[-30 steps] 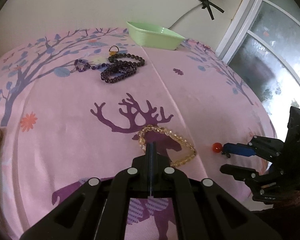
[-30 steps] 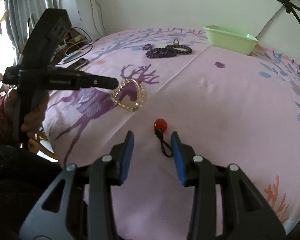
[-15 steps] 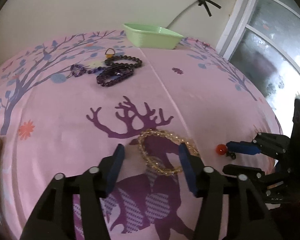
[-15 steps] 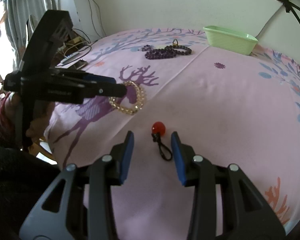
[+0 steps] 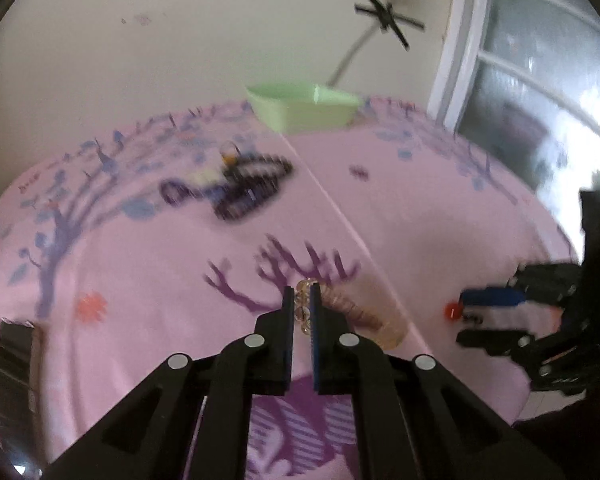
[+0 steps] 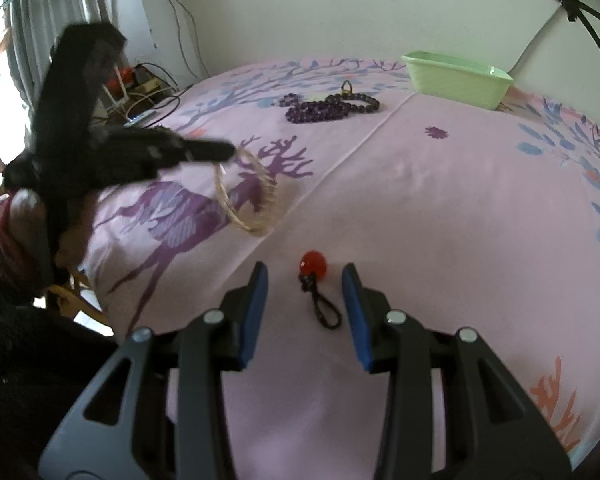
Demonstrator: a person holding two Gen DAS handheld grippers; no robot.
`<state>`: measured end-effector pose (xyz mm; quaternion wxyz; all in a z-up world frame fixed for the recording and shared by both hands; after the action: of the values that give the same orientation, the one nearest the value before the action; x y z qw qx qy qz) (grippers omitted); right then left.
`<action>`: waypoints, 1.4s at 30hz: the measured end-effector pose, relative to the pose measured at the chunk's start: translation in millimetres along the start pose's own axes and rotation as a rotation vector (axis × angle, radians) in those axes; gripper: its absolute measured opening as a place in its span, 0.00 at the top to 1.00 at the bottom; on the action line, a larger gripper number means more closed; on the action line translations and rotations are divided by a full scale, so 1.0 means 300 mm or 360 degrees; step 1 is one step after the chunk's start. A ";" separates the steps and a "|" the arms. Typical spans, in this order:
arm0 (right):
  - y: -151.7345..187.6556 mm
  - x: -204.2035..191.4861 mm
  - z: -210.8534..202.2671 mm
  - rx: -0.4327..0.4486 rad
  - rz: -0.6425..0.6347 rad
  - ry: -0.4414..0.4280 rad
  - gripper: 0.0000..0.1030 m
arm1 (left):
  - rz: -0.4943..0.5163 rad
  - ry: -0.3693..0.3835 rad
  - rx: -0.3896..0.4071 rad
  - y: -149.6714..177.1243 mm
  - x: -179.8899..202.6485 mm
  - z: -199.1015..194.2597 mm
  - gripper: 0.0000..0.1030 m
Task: Organize jewelry
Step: 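Grasp the red bead charm with the right gripper while the left grasps the gold bead strand, then carry the red charm and gold strand into the tray with both grippers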
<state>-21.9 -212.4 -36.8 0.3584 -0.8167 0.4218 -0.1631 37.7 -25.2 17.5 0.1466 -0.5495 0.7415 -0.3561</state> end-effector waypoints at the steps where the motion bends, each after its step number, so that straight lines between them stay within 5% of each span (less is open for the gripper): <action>1: -0.009 0.007 0.003 -0.0006 0.0001 0.0017 0.81 | -0.0001 -0.0021 0.0044 -0.027 -0.013 -0.025 1.00; 2: -0.019 0.019 0.006 -0.0011 0.0012 0.0041 0.87 | -0.0009 -0.0024 0.0077 -0.054 -0.027 -0.047 1.00; 10: -0.114 0.108 -0.051 0.0146 0.0115 0.0079 0.87 | -0.0085 0.0069 0.0196 -0.199 -0.081 -0.140 1.00; 19: -0.274 0.237 -0.081 0.0295 0.0183 0.0059 0.87 | -0.0078 0.0214 0.0178 -0.338 -0.048 -0.092 1.00; 33: -0.620 0.603 0.095 0.0405 0.0285 0.0139 0.87 | 0.0020 0.0223 0.0166 -0.705 0.090 0.239 1.00; 42: -0.696 0.816 0.248 0.0364 0.0421 0.0203 0.87 | -0.0057 0.0210 0.0150 -0.891 0.082 0.481 1.00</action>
<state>284.4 -295.4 54.1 0.4399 -0.6960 0.5261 -0.2128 306.6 -139.0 104.5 0.1167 -0.5304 0.7221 -0.4285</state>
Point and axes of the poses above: each gripper's, at about its wrist camera, not at the fingertips, and z roughly the way its jaws point, x to its right, y to its underside, the point moved 3 cm from there along z, roughly the way its jaws point, and after that the axes turned 7 degrees about -z, right-handed, at the moved point
